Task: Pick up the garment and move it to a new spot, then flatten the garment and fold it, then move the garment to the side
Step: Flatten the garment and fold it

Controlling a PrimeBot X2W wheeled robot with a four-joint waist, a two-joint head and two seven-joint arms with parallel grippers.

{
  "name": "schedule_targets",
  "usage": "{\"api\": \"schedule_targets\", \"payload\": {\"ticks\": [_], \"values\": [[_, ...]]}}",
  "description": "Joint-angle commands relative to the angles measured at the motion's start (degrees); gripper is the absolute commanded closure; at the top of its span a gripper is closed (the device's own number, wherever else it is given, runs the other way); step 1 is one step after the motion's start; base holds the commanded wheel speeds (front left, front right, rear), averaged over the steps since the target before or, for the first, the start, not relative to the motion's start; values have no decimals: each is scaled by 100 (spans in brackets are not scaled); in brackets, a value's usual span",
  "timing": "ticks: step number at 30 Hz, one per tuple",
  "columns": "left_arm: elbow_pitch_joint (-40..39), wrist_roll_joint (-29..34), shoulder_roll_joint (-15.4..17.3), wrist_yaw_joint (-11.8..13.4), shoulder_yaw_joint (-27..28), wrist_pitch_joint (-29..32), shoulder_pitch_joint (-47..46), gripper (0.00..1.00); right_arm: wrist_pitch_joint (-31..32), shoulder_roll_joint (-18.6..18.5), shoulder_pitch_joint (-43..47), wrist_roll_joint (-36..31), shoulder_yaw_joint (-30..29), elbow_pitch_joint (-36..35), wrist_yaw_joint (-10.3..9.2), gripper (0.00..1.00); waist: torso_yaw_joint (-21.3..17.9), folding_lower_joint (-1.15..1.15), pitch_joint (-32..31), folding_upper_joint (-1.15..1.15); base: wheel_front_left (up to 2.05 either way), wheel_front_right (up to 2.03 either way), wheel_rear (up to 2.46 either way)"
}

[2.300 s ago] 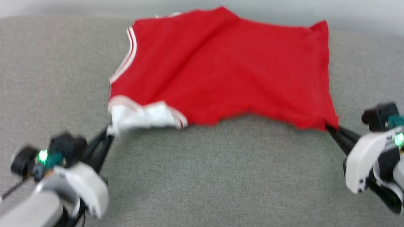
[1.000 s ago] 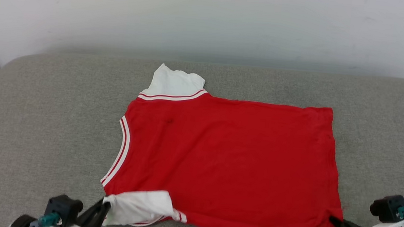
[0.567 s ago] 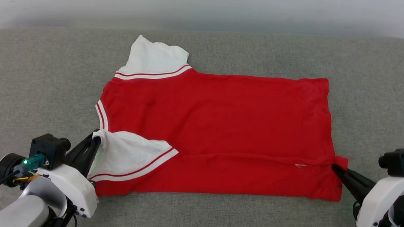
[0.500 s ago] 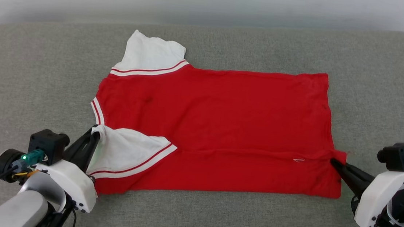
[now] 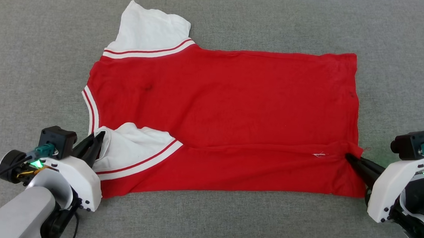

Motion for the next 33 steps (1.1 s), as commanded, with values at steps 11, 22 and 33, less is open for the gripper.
{"api": "schedule_targets", "payload": {"ticks": [11, 22, 33], "values": [[620, 48, -194, -279, -139, 3, -372, 0, 22, 147, 188, 89, -25, 100, -3, 0, 121, -1, -338, 0, 0, 0, 0], [-224, 188, 590, -441, -342, 1139, -768, 0, -111, -41, 502, 20, -387, -299, -4, 0, 317, -1, -647, 0, 0, 0, 0], [-935, -809, 1156, -987, -666, 3881, -1212, 0, -21, 78, 722, -126, -616, -435, -4, 0, 378, -1, -777, 0, 0, 0, 0]]}}
